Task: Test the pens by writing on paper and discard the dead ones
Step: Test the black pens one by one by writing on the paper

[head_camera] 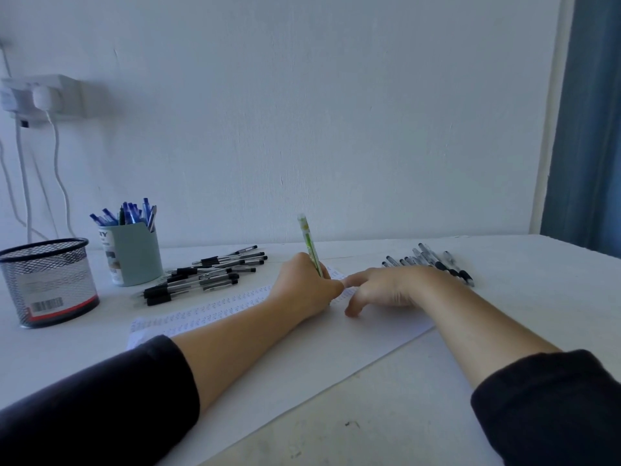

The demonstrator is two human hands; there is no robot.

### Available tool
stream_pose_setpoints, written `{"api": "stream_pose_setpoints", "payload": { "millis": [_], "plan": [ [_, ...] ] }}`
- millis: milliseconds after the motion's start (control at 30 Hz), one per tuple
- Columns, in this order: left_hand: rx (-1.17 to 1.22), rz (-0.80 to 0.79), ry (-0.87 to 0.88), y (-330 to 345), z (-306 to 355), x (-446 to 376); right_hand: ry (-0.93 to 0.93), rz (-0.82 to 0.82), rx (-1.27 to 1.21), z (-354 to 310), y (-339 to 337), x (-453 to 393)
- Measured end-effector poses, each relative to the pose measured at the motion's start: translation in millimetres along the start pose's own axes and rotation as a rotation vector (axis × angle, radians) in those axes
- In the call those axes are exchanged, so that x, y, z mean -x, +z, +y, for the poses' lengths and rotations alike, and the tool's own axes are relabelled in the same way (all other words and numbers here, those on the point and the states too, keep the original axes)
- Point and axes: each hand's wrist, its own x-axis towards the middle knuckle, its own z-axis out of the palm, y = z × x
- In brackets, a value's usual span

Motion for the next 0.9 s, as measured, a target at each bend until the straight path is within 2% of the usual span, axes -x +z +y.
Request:
{"api": "stream_pose_setpoints", "payload": {
  "millis": [100, 200, 367, 500, 900],
  "plan": [
    [0.044, 0.007, -0.013, -0.9, -1.3, 0.1, 0.003, 0.006, 0.0, -0.6, 0.2, 1.0],
    [0.2, 0.031, -0.066, -3.1, -3.7, -1.3, -0.015, 0.082, -0.068, -1.6, -3.8, 5.2],
    [0.369, 0.031, -0.15, -3.9, -3.6, -5.0, -0.074, 0.489, -0.331, 6.9, -21.2, 7.0],
    [0.422, 0.041, -0.196, -0.2, -0.9, -10.0, -0.07, 0.668, -0.461, 15.8, -29.0, 5.0],
    [0.501, 0.058, -0.212, 35.4, 33.0, -22.6, -0.105, 0.853, -0.707, 19.4, -37.4, 12.2]
  ]
}}
